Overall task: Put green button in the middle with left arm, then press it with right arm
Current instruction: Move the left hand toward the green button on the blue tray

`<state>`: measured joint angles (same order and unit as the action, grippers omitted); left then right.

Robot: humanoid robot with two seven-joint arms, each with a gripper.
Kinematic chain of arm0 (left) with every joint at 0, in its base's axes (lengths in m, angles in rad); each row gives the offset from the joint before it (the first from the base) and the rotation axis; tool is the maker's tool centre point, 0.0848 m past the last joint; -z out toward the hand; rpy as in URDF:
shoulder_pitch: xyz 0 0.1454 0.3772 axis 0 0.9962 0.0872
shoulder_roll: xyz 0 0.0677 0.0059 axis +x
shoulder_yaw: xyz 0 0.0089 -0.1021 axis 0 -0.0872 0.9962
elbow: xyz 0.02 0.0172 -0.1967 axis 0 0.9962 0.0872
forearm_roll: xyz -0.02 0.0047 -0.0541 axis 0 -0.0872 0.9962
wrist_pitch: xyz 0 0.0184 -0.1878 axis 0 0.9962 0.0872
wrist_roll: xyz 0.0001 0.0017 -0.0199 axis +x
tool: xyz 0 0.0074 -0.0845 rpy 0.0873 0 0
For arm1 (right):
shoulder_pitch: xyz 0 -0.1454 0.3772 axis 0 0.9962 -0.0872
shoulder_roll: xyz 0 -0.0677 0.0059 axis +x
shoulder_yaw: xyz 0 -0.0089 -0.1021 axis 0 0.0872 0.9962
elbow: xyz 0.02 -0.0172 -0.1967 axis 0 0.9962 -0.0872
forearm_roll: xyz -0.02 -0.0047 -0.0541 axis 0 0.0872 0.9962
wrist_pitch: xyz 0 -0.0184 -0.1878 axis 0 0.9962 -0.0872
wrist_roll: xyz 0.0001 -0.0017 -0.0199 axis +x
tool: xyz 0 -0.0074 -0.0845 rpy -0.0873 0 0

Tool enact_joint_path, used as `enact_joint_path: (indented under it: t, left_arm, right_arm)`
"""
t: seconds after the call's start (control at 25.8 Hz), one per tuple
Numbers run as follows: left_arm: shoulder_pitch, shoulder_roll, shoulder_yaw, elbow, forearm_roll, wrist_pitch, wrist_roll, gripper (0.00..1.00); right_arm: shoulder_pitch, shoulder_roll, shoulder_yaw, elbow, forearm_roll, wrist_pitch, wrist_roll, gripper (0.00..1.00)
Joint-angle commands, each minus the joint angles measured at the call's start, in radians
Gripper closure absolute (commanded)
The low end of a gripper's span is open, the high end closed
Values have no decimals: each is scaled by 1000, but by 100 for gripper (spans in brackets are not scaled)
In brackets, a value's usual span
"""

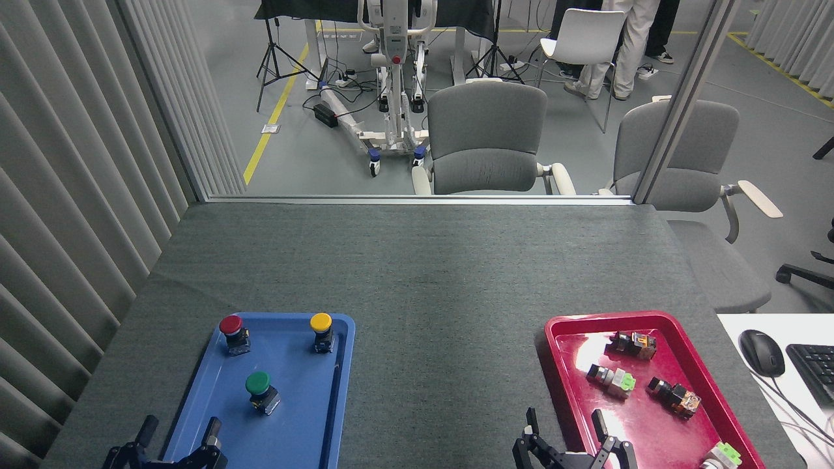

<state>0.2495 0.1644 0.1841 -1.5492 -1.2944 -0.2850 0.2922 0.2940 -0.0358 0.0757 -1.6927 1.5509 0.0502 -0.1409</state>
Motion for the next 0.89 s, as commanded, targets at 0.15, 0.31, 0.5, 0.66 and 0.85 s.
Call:
enact_joint_path:
  t: [0.15,0.31,0.5,0.66,0.85]
  left_arm:
    - [-27,17,0,28,-2,3,5,1]
    - [-29,21,2,29,-2,3,16,1]
    - [-29,30,2,29,-2,3,16,1]
    - [-29,38,0,31,0,3,15,1]
    - [-27,37,0,29,0,-2,16,1]
  right_arm:
    - [4,-13,-8,-2,2,0,-9,1]
    - [4,-16,-13,-2,2,-1,-9,1]
    - [-1,-10,-33,-1,3,-3,-9,1]
    - [-7,-18,-33,1,3,-3,-8,1]
    - [-19,-7,-45,2,3,-6,-8,1]
